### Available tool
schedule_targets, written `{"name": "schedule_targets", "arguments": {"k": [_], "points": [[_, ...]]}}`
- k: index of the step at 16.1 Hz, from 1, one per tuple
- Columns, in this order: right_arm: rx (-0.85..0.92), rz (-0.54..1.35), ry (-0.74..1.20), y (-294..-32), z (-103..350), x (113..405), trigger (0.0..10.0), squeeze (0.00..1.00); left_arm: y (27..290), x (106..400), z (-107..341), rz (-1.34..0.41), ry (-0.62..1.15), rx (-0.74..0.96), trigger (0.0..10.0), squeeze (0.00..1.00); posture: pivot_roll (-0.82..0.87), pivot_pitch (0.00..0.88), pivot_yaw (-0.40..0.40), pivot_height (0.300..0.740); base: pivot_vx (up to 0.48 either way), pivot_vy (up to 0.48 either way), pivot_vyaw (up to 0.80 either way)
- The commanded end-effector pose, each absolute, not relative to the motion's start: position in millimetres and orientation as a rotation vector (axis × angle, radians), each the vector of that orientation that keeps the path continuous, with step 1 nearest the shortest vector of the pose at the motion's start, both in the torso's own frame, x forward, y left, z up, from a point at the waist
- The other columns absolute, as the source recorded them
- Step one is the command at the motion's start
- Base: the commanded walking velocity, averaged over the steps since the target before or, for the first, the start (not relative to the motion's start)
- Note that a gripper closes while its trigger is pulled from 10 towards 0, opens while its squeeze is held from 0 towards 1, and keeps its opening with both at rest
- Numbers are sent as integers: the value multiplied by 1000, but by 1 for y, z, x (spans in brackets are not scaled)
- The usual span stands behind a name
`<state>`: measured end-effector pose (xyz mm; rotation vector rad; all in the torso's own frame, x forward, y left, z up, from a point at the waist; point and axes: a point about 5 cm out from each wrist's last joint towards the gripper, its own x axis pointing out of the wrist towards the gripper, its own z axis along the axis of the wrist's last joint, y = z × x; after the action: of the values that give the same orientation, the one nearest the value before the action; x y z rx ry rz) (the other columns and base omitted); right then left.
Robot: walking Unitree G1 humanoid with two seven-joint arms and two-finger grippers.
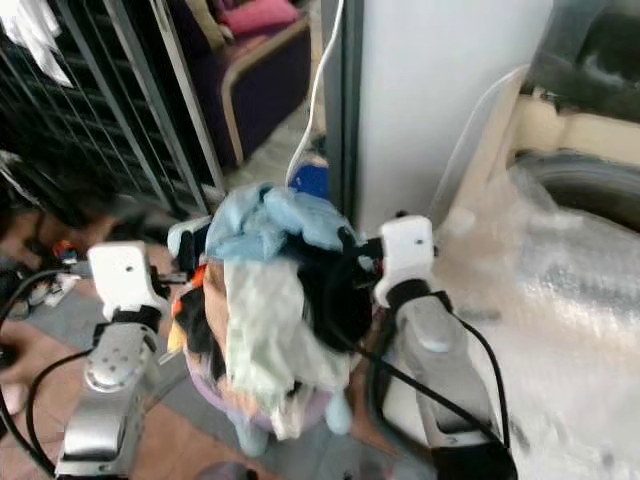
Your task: Clothes washing
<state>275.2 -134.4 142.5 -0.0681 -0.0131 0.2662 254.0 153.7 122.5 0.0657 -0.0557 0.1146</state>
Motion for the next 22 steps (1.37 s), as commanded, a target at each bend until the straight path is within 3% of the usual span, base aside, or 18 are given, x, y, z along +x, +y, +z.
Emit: {"name": "schedule_targets", "arguments": {"k": [1,4,8,13,16,19,20,21,22], "points": [[-36,329,8,-122,144,280,10000,0,163,254,123,149,-45,94,10000,0,1,39,62,740,0,0,0],[-55,383,49,-125,144,284,10000,0,168,248,128,188,-55,111,10000,0,27,63,56,740,0,0,0],[-54,356,63,-123,148,308,10000,0,179,233,126,218,-19,127,10000,0,77,95,36,740,0,0,720],[-150,303,149,-117,144,341,10000,0,171,226,121,198,24,111,10000,0,105,108,14,740,0,0,526],[-245,111,190,-139,143,366,10000,0,169,228,122,191,36,101,10000,0,103,117,20,740,0,0,0],[-367,88,224,-145,132,369,10000,0,166,228,122,179,46,96,10000,0,98,119,19,740,0,0,0],[-374,101,251,-146,125,367,9569,0,166,228,122,178,49,94,10000,0,98,119,19,740,0,0,0],[-377,112,266,-145,120,367,0,0,166,228,122,178,51,92,10000,0,96,118,16,740,0,0,0],[-370,121,291,-146,114,366,0,0,166,229,122,176,52,91,10000,0,96,118,16,740,0,0,0]]}}
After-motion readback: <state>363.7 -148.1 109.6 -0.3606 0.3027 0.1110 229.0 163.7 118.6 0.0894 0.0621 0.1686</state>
